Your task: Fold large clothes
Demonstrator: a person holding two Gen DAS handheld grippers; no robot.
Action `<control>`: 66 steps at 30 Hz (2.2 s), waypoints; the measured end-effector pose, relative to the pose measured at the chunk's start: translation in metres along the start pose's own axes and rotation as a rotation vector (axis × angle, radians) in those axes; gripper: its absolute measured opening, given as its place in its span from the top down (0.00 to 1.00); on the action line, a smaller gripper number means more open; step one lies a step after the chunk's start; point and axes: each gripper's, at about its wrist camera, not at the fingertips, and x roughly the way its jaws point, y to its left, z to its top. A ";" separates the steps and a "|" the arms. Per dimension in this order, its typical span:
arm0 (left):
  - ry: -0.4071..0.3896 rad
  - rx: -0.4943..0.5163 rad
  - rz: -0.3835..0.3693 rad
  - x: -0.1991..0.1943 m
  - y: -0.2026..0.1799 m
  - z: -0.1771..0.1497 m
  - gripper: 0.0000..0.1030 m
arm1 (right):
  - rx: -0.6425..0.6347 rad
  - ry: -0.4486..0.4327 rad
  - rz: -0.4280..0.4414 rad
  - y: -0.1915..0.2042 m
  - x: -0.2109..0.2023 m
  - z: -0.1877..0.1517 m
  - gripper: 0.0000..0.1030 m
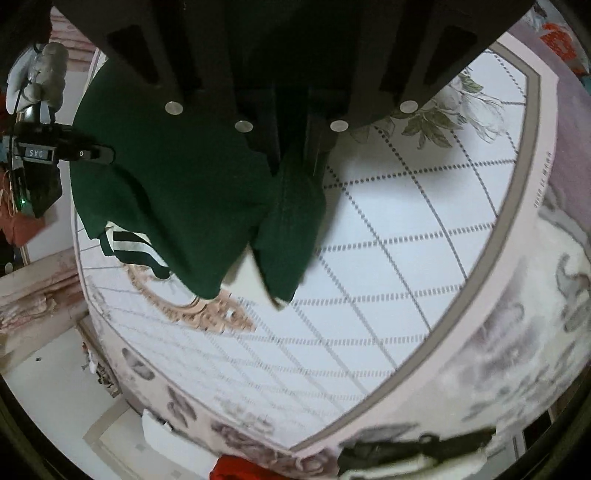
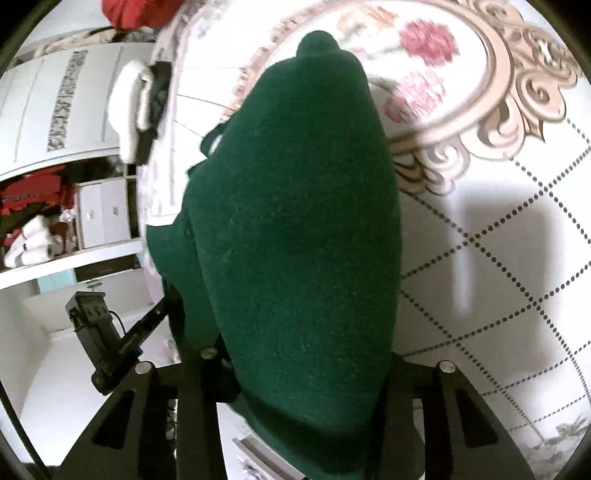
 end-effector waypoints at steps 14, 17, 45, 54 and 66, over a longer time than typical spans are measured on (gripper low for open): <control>0.116 -0.114 -0.059 0.068 0.028 0.011 0.62 | 0.008 0.112 -0.004 -0.040 0.009 0.041 0.17; 0.133 -0.130 -0.081 0.078 0.036 0.012 0.47 | -0.014 0.137 0.008 -0.045 0.020 0.046 0.05; -0.090 0.137 -0.212 -0.050 -0.034 0.149 0.94 | 0.007 -0.163 0.292 0.081 -0.097 0.056 0.62; 0.124 0.038 -0.185 0.106 -0.024 0.154 0.85 | 0.125 -0.029 0.111 -0.017 -0.070 0.133 0.44; -0.183 -0.043 -0.127 0.023 -0.026 0.140 0.00 | 0.153 -0.203 -0.076 -0.047 -0.115 0.093 0.11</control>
